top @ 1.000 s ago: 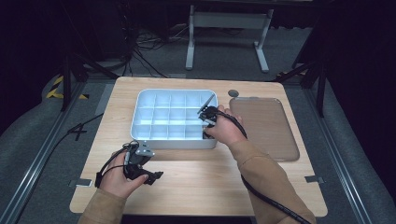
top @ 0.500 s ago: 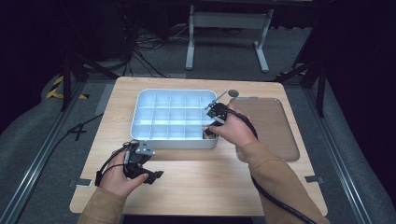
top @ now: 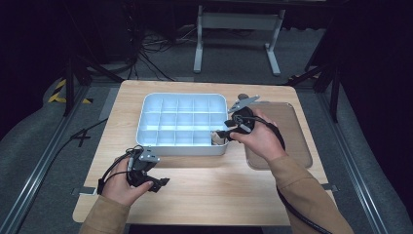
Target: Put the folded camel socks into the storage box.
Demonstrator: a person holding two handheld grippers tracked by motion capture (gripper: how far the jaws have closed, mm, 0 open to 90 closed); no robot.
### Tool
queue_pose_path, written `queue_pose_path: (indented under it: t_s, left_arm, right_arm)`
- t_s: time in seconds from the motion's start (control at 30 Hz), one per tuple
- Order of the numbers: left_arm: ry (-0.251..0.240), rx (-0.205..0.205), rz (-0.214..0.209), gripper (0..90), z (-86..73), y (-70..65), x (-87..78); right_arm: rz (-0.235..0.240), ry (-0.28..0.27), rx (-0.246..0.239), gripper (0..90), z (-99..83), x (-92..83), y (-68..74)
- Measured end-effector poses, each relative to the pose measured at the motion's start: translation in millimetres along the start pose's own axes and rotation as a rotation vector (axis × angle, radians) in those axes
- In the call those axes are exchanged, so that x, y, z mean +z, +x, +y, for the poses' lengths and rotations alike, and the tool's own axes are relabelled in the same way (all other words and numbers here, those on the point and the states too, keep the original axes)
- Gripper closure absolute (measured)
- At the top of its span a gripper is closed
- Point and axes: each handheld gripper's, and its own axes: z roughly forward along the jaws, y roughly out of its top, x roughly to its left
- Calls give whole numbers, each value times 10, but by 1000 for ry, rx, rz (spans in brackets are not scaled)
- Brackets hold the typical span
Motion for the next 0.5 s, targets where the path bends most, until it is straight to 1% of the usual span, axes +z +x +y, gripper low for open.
queue_pose_path:
  t_s: [0.07,0.1,0.17,0.2,0.23,0.3,0.33,0.37,0.43,0.47,0.5]
  left_arm:
    - [-5,5,-4,249,2,15,-16]
    - [-5,5,-4,249,2,15,-16]
    - [0,-2,-10,249,13,14,-23]
    - [-9,2,-13,249,33,13,-17]
    - [-9,2,-13,249,33,13,-17]
    - [-7,2,-17,249,55,-1,-10]
    - [-5,7,-17,249,78,-6,1]
    - [-5,7,-17,250,78,-6,1]
    - [-6,6,-21,250,102,-18,16]
    - [4,14,-22,250,117,-26,16]
    - [2,19,-21,251,124,-35,21]
  right_arm:
    - [0,-31,-2,416,-49,-100,6]
    - [0,-31,-2,416,-49,-100,6]
    - [0,-45,-3,406,-93,-171,9]
    - [-3,-55,-8,397,-135,-234,16]
    - [-3,-55,-8,397,-135,-234,16]
    - [0,-65,-19,391,-192,-308,34]
    - [4,-72,-28,391,-239,-372,61]
    - [4,-72,-28,391,-239,-372,61]
    - [5,-77,-32,391,-284,-429,91]
    - [8,-82,-30,390,-306,-454,107]
    - [9,-88,-32,390,-331,-483,125]
